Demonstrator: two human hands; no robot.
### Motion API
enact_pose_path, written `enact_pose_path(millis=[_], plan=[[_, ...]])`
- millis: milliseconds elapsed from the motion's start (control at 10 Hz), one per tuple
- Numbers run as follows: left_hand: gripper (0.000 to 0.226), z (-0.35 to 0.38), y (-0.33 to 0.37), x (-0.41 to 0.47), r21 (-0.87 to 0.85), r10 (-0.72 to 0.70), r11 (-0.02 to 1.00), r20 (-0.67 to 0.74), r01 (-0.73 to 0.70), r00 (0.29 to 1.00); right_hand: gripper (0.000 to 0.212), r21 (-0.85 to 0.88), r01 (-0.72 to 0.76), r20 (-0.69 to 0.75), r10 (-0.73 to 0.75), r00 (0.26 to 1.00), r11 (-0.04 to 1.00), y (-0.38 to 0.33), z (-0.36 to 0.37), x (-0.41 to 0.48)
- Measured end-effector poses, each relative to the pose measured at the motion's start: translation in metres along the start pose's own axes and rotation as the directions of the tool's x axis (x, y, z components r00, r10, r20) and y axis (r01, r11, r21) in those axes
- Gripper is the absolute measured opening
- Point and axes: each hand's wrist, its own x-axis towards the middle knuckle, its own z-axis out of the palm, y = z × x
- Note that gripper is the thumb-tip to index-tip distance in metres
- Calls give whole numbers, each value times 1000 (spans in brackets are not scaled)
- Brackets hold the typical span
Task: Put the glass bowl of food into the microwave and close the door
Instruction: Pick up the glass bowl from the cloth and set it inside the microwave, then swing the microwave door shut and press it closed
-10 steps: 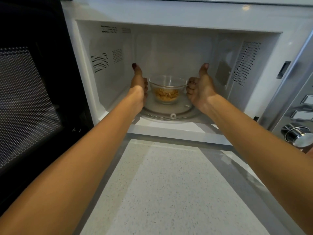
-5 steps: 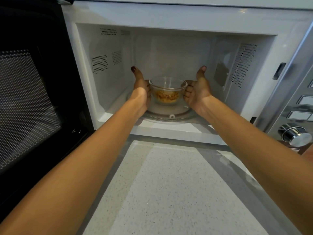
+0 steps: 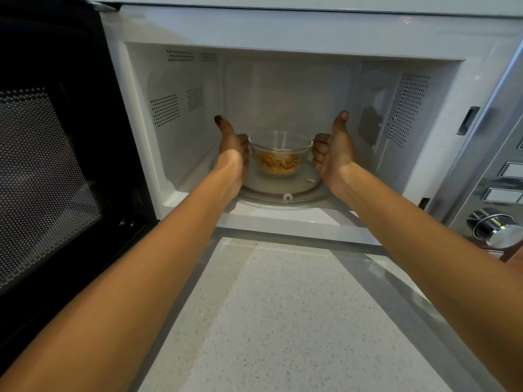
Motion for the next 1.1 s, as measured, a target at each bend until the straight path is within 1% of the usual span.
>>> enact_pose_path(millis=[100, 200, 300, 400, 500, 600, 700, 800, 1000, 1100], plan=[[87, -6, -5, -14, 47, 79, 996, 30, -80, 996, 81, -52, 34, -83, -39, 996, 998, -4, -4, -4], [83, -7, -2, -19, 102, 132, 986, -31, -128, 991, 75, -187, 117, -134, -143, 981, 975, -4, -10, -19], [75, -9, -1, -27, 162, 170, 976, -158, -144, 973, 69, -249, 233, -123, -269, 955, 940, 0, -14, -49], [68, -8, -8, -48, 243, 273, 942, -153, -232, 950, 59, -362, 312, -133, -380, 915, 878, -4, -16, -86], [76, -1, -10, -74, 307, 328, 914, -175, -266, 928, 53, -414, 430, -64, -497, 865, 802, -8, -18, -120], [67, 5, -6, -101, 365, 377, 880, -147, -304, 914, 46, -441, 544, 10, -602, 798, 714, -8, -19, -147], [55, 11, -4, -139, 398, 456, 833, -103, -383, 884, 40, -487, 634, 66, -698, 713, 601, -10, -18, -174], [49, 13, -2, -175, 416, 524, 793, -94, -445, 846, 35, -485, 693, 94, -756, 648, 533, -13, -14, -204], [42, 11, 11, -247, 470, 613, 723, -100, -506, 784, 24, -463, 773, 127, -830, 543, 434, -17, -2, -262], [35, 7, 19, -280, 538, 683, 650, -104, -537, 723, 22, -428, 806, 137, -852, 505, 408, -19, 8, -288]])
